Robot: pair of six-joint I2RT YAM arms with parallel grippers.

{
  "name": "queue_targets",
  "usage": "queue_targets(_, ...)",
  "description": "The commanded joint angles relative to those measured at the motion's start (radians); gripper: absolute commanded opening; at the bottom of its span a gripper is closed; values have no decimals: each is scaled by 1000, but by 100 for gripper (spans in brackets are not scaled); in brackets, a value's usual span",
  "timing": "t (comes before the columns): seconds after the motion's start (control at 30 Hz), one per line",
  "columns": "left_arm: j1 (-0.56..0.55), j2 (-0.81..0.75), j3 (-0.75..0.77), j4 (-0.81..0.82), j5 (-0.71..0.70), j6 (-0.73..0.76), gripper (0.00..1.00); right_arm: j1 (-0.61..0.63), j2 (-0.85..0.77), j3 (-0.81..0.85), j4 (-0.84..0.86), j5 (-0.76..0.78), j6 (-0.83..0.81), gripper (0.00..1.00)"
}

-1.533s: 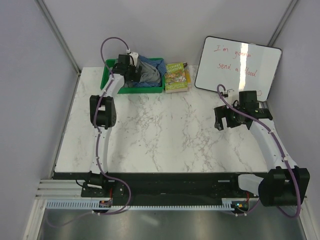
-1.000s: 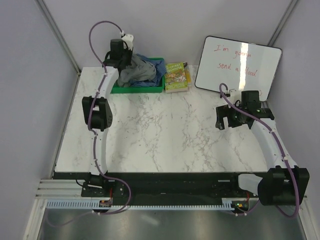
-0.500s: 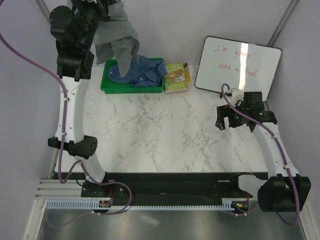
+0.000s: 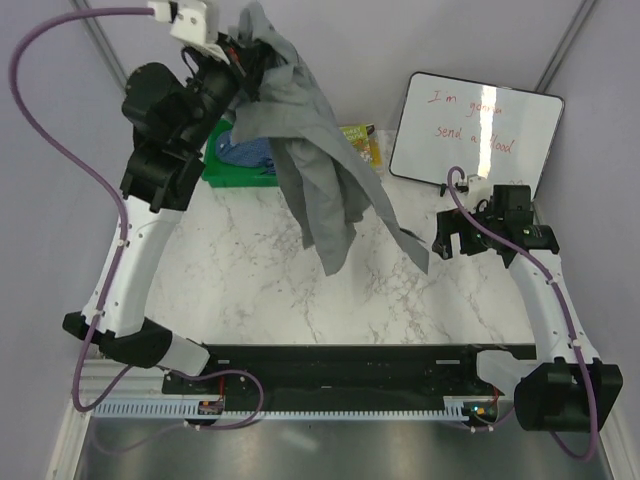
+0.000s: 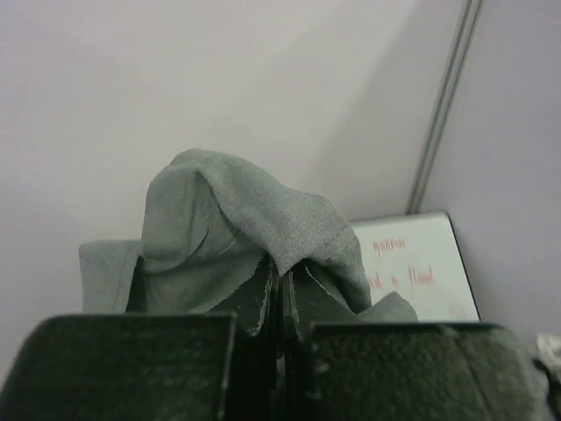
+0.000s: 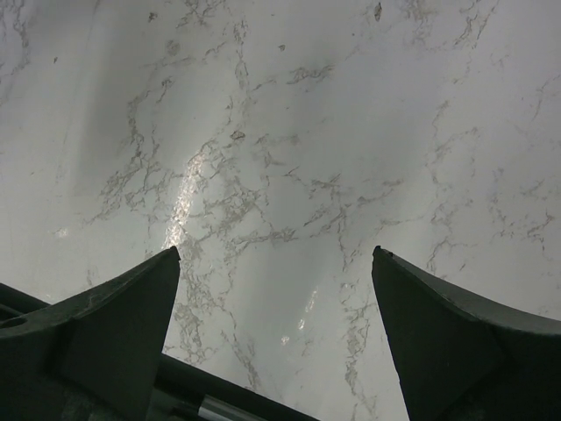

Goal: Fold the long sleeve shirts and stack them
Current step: Move the shirt to the center of the board

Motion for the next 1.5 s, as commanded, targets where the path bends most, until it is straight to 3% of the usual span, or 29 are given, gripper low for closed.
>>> queue_targets(0.0, -7, -128, -386, 12, 75, -159, 2, -8, -14, 20, 16, -34, -2, 98)
queue_targets(0.03, -4, -203, -471, 6, 78, -166, 7, -8, -11, 23, 10, -37, -5, 98)
queue_targets(0.07, -2, -237, -639, -7, 89, -138, 19, -10, -6, 33, 6, -46, -8, 98)
queue_targets(0.1, 11, -279, -721, -61, 135, -110, 35, -8, -3, 37, 1, -53, -12, 98)
queue_targets(0.13, 24, -335, -795, -103, 155, -81, 64, -8, 0, 42, -8, -60, -23, 98)
queue_targets(0.2, 91, -374, -948, -195, 186, 7, 72, -8, 9, 53, -19, -92, -40, 98)
queue_targets(0.3, 306, -434, -1071, -313, 341, 44, 73, -8, 29, 73, -43, -175, -77, 98)
queue_targets(0.37, 414, -497, -1142, -327, 360, 114, 74, 2, 55, 98, -46, -212, -86, 98)
queue_targets(0.43, 462, -521, -1176, -347, 391, 126, 75, 27, 77, 120, -24, -252, -81, 98)
queue_targets(0.6, 582, -422, -1262, -380, 445, 62, 72, 273, 204, 215, 33, -163, -68, 98)
queue_targets(0.77, 602, -269, -1272, -301, 500, -28, 50, 496, 350, 260, 24, -48, -115, 75)
queue_targets(0.83, 602, -201, -1272, -249, 505, -42, 42, 556, 374, 255, 42, -11, -129, 71)
queue_targets(0.97, 601, -95, -1269, -176, 489, -62, 36, 697, 452, 290, 76, 99, -150, 68)
queue_targets(1.2, 581, 141, -1225, -84, 479, -90, 34, 780, 591, 439, 76, 121, -172, 67)
queue_targets(1.3, 562, 209, -1202, -59, 477, -93, 37, 788, 618, 413, 78, 122, -178, 67)
queue_targets(1.47, 518, 273, -1194, -33, 477, -96, 44, 791, 617, 306, 134, 128, -172, 76)
